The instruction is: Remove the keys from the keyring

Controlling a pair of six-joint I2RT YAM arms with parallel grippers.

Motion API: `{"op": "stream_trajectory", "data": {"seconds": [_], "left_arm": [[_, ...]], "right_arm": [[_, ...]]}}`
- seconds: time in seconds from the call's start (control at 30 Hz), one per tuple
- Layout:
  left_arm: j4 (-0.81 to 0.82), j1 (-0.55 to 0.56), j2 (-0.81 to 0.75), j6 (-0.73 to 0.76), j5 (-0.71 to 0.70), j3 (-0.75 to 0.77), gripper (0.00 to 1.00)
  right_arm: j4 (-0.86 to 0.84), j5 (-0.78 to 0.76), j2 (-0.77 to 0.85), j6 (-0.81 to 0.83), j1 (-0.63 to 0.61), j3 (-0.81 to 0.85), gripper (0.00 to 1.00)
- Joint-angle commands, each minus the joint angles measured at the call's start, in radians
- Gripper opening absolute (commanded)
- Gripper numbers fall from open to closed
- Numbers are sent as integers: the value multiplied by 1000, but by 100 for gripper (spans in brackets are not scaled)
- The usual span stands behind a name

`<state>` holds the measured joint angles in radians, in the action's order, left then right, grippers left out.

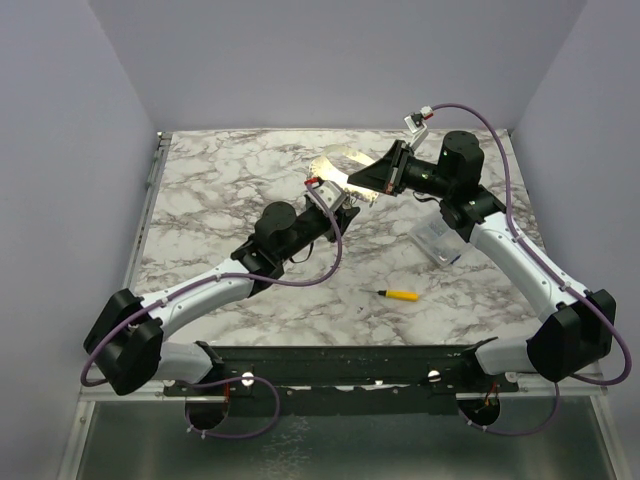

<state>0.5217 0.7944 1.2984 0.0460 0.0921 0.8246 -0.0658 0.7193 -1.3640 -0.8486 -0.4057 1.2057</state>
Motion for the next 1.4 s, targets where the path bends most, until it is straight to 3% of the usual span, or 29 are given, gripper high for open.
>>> {"op": "stream_trajectory", "data": {"seconds": [0.0,0.27,0.83,1.03,1.2,1.37], "left_arm": [[28,9,1,0,-9,17,35],[-37,8,-52,25,4,7,0],[-367,7,-159,135,112,82,0],[-500,6,-141,175,162,173,0],[-623,6,-112,210,208,238,0],[-760,2,-86,281,230,297,0]], "right_arm": [[-21,10,-7,-10,3,22,1],[-37,-2,-15,-29,12,14,1],[-90,31,6,-11,30,-110,2],[-80,33,18,8,31,-132,24],[-54,32,43,34,33,-158,36],[-9,52,80,82,51,-177,60]]}}
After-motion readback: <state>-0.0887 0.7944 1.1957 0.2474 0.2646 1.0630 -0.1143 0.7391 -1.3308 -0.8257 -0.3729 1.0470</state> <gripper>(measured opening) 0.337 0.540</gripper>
